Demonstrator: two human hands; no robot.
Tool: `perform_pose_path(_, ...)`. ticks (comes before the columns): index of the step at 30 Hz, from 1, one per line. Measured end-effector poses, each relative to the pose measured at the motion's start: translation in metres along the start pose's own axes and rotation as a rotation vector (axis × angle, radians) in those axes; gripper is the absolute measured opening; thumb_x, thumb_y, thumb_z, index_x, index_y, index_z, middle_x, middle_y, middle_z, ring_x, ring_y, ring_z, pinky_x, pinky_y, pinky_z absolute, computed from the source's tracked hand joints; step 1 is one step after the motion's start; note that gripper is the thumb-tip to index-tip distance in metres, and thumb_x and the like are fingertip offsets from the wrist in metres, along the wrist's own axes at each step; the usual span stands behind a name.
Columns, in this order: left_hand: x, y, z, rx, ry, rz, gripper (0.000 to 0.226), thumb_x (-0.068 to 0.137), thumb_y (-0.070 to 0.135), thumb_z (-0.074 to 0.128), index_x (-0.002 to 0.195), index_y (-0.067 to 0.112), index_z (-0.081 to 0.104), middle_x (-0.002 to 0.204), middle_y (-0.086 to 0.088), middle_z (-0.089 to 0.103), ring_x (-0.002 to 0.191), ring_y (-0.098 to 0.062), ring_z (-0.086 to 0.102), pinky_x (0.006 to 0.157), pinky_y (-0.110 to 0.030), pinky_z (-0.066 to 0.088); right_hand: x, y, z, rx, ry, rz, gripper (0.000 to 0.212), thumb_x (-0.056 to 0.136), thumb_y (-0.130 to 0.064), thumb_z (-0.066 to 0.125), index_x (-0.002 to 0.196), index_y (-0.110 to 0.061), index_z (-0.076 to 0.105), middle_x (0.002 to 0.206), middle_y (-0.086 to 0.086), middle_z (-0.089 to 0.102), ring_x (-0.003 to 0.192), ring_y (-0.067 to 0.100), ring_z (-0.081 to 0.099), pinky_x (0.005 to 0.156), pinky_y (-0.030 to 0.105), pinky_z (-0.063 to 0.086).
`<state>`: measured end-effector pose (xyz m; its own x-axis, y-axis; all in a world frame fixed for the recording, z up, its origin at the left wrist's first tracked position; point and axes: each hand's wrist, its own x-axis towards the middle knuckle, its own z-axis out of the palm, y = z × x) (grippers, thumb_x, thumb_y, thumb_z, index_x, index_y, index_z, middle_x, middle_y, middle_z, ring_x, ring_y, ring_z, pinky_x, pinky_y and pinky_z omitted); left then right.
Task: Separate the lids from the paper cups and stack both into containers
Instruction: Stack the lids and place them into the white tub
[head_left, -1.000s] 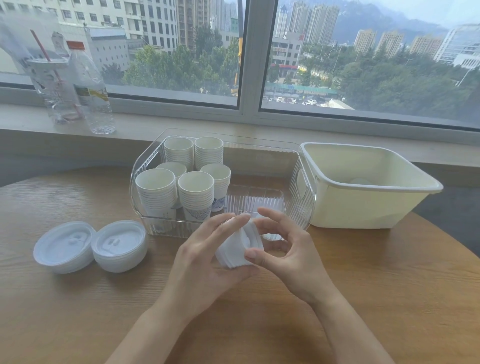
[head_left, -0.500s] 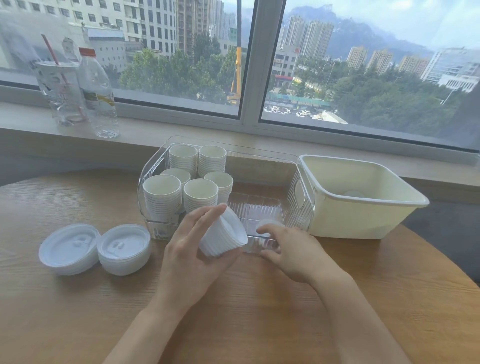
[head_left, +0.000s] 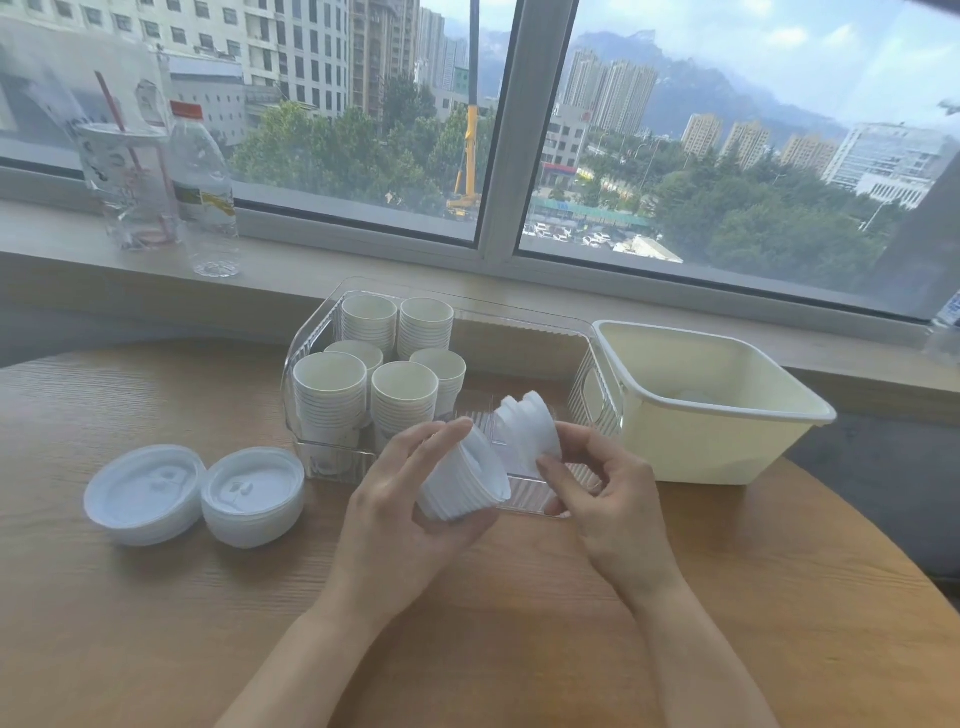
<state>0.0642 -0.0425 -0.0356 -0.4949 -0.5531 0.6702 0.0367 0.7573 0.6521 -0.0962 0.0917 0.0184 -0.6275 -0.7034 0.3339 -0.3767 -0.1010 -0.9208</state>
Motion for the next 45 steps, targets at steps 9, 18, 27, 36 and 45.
perform_pose_path(9, -0.004, 0.001, 0.006, 0.0, -0.047, -0.019, 0.084, 0.072, 0.038, 0.091, 0.148, 0.028, 0.056, 0.142, 0.01, 0.059, 0.135, -0.009, 0.056, 0.107, -0.013, 0.038, -0.026, 0.02, 0.01, 0.077, -0.109, -0.079, 0.021, 0.093, -0.011, 0.074, 0.113, -0.017, 0.078, 0.109, 0.003, 0.075, 0.092, 0.023, 0.072, 0.066, 0.03, 0.06)
perform_pose_path(18, -0.004, -0.002, 0.008, 0.018, -0.075, 0.023, 0.089, 0.078, 0.051, 0.085, 0.155, 0.03, 0.048, 0.139, 0.003, 0.058, 0.131, -0.014, 0.057, 0.105, -0.016, 0.041, -0.025, 0.023, 0.008, 0.107, -0.234, -0.049, 0.018, 0.096, -0.008, 0.072, 0.111, -0.015, 0.079, 0.103, 0.003, 0.069, 0.085, 0.02, 0.071, 0.068, 0.038, 0.062)
perform_pose_path(27, -0.004, 0.0, 0.008, 0.048, -0.083, 0.007, 0.084, 0.071, 0.041, 0.092, 0.145, 0.023, 0.058, 0.138, 0.005, 0.059, 0.129, -0.017, 0.059, 0.103, -0.015, 0.042, -0.024, 0.02, 0.005, 0.087, -0.255, -0.01, 0.018, 0.099, -0.012, 0.069, 0.113, -0.018, 0.08, 0.108, 0.001, 0.069, 0.09, 0.02, 0.072, 0.071, 0.038, 0.063)
perform_pose_path(36, -0.003, 0.002, 0.005, 0.027, -0.061, -0.035, 0.083, 0.068, 0.042, 0.091, 0.142, 0.026, 0.057, 0.139, 0.013, 0.06, 0.13, -0.009, 0.057, 0.104, -0.009, 0.037, -0.02, 0.022, 0.004, 0.119, -0.039, -0.095, 0.013, 0.098, -0.018, 0.071, 0.107, -0.015, 0.08, 0.114, 0.003, 0.068, 0.1, 0.022, 0.07, 0.073, 0.04, 0.061)
perform_pose_path(45, -0.003, 0.007, 0.004, 0.017, -0.098, -0.007, 0.081, 0.069, 0.051, 0.088, 0.139, 0.024, 0.058, 0.138, 0.015, 0.061, 0.129, -0.004, 0.058, 0.103, -0.011, 0.04, -0.021, 0.026, 0.007, 0.08, -0.152, -0.045, 0.02, 0.088, -0.051, 0.076, 0.094, -0.032, 0.08, 0.152, -0.017, 0.053, 0.145, 0.009, 0.047, 0.118, 0.052, 0.042)
